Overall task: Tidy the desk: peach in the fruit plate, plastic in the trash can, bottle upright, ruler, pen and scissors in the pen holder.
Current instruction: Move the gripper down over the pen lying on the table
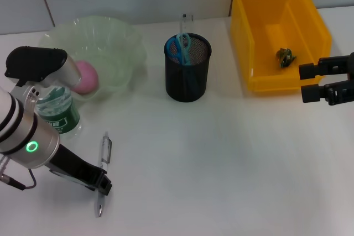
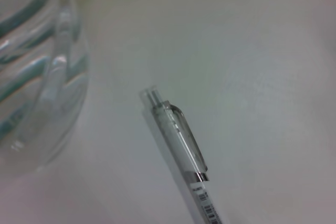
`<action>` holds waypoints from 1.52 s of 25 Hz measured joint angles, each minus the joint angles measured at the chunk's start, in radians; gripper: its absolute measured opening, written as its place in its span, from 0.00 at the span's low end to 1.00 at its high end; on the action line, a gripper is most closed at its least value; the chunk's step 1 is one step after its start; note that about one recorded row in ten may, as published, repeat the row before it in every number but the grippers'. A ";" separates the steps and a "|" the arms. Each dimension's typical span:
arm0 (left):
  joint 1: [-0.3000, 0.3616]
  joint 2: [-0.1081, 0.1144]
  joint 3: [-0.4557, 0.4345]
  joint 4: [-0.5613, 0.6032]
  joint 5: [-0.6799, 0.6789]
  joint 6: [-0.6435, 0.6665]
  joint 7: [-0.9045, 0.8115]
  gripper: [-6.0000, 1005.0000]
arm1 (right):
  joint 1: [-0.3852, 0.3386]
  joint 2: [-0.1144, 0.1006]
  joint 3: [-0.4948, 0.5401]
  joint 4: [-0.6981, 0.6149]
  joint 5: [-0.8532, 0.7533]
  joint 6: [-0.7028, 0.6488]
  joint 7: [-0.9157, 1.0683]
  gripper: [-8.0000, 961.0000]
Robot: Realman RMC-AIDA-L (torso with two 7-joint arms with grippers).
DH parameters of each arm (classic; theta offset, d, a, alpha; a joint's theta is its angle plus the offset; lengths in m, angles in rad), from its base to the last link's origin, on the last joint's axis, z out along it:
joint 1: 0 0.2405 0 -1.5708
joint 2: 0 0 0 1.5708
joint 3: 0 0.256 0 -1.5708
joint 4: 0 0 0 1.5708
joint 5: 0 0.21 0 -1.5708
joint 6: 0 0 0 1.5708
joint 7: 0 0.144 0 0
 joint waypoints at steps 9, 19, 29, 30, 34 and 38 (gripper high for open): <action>0.001 -0.002 0.017 -0.007 -0.001 -0.007 0.001 0.30 | 0.000 0.000 0.000 0.000 0.002 -0.004 0.000 0.87; 0.001 -0.002 0.029 -0.005 -0.002 -0.016 0.001 0.35 | 0.005 -0.001 0.000 0.000 0.002 -0.007 0.000 0.86; -0.005 -0.002 0.036 -0.011 -0.002 -0.024 0.001 0.35 | 0.004 -0.003 0.000 -0.012 0.002 -0.009 0.007 0.86; -0.005 -0.002 0.036 -0.011 -0.002 -0.024 0.001 0.35 | 0.003 -0.003 0.000 -0.012 0.003 -0.009 0.007 0.86; -0.006 -0.002 0.037 -0.011 -0.002 -0.024 0.001 0.35 | 0.002 -0.003 0.000 -0.012 0.003 -0.009 0.007 0.86; -0.007 -0.001 0.038 -0.012 -0.002 -0.025 0.003 0.35 | 0.002 -0.003 0.000 -0.012 0.003 -0.009 0.007 0.86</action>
